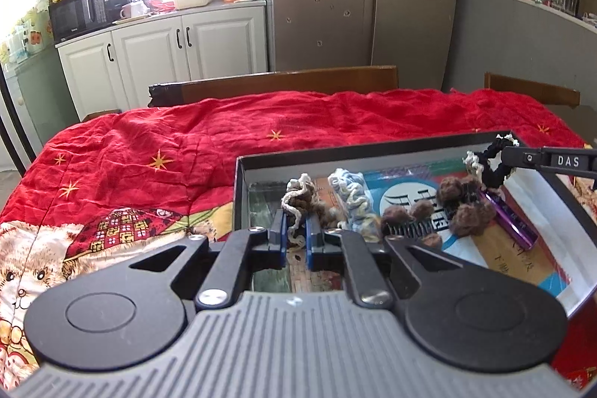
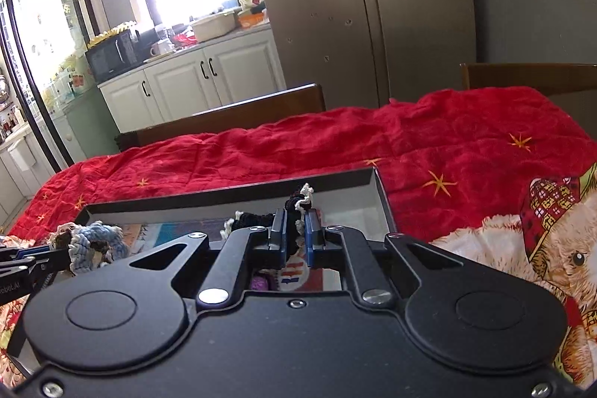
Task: Organize objects
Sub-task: 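Open the left tool to drop the white lace scrunchie while right tool releases black scrunchie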
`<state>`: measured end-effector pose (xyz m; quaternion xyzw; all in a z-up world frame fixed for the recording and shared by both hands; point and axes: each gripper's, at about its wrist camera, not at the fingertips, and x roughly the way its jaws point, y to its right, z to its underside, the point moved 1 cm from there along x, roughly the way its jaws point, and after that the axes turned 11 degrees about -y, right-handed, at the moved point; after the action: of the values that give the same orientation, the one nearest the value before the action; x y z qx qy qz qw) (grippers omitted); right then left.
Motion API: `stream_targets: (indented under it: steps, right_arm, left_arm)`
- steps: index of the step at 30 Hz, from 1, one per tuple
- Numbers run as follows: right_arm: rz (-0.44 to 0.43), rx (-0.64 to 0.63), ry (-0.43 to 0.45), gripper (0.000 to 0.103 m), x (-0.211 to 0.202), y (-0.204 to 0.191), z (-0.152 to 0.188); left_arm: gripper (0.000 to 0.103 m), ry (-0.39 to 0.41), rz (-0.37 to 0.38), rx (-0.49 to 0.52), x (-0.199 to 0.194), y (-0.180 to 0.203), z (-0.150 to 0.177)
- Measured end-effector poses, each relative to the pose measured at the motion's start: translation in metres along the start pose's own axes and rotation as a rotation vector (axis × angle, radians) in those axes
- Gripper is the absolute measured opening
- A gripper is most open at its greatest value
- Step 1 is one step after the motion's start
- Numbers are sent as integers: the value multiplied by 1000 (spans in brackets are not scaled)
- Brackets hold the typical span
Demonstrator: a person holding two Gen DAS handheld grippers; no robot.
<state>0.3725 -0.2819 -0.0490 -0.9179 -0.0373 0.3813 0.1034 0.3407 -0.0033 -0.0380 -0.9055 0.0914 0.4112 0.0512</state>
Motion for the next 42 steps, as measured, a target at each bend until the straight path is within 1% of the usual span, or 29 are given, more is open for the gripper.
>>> stream_targets:
  steps: [13,17,19,20,21,23,25,27,31,33,35,37,39,42]
  right_arm:
    - [25,-28,-23,9,3,-3,2]
    - [26,-25,-39,11,4,-3,1]
    - [29,-26,-39,13,4,-3,1]
    - [30,-29,-37,15,4,-3,1]
    - [32,-31,-37,17,4,-4,1]
    - [37,-35,-36,18,4,-4,2]
    - [40,-39,-33,18,3,-5,2]
    - [42,-41,-31,18,3,-5,2]
    - [42,-39,-25,19,2,-5,2]
    - [42,-35,-21,26,2,-4,2]
    - [40,-31,-16,29,1,-4,2]
    - [39,-28,-8,31,-1,-3,2]
    - [41,-29,-5,32,-2,-3,2]
    - [38,-25,0,32,-5,-2,2]
  left_arm:
    - [13,-20,-12,11,7,0,6]
    - [14,-22,-13,13,7,0,7]
    - [15,-24,-12,11,7,-1,7]
    - [16,-25,-12,11,7,-1,7]
    - [20,-26,-12,10,7,-1,7]
    - [25,-26,-12,9,7,-2,7]
    - [27,-27,-12,8,6,-2,7]
    - [37,-26,-12,9,6,-3,7]
    - [41,-14,-26,17,4,-2,8]
    - [42,-9,-35,25,2,-1,9]
    - [43,-9,-35,26,1,-2,8]
    - [46,-7,-34,27,0,-1,8]
    - [56,-1,-37,27,-2,-1,8]
    - [57,8,-45,32,-6,0,9]
